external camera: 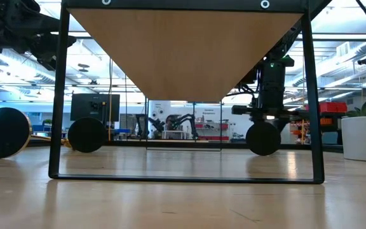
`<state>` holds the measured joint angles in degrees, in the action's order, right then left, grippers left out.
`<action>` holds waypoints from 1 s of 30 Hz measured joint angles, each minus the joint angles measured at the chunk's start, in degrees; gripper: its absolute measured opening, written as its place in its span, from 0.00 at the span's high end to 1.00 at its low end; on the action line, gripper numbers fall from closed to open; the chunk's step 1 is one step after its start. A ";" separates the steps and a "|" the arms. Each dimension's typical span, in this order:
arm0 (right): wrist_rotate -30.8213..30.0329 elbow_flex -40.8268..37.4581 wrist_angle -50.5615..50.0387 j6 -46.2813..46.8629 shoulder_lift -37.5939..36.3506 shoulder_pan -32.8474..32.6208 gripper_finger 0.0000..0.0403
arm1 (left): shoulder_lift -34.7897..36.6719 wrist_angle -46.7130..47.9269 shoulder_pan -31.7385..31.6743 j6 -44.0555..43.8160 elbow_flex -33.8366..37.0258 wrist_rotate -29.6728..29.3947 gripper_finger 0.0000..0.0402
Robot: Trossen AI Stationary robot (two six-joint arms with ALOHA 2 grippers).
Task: Pick & Place candle stick holders
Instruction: Put the top right black candle holder on the shelf
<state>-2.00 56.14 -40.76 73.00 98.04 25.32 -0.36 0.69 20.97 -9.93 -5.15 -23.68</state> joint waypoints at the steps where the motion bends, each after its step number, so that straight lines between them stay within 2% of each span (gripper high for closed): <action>1: 0.00 0.00 -0.01 0.01 0.00 0.00 0.79 | 0.00 0.00 -0.02 0.00 0.00 0.00 0.55; 11: -0.07 0.00 -0.39 -0.21 -0.04 0.02 0.98 | 0.00 -0.04 -0.02 0.00 -0.02 0.00 0.55; 18: 1.59 0.02 -0.98 -0.19 -0.07 0.20 0.98 | 0.00 -0.07 -0.02 0.00 0.00 0.00 0.55; 30: 0.02 0.02 -1.87 -4.13 -0.26 0.20 0.99 | 0.00 -0.07 0.00 0.00 -0.02 0.00 0.55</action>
<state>-1.98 56.16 -42.63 68.87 97.78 25.52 -0.36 0.62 20.97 -9.93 -5.17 -23.68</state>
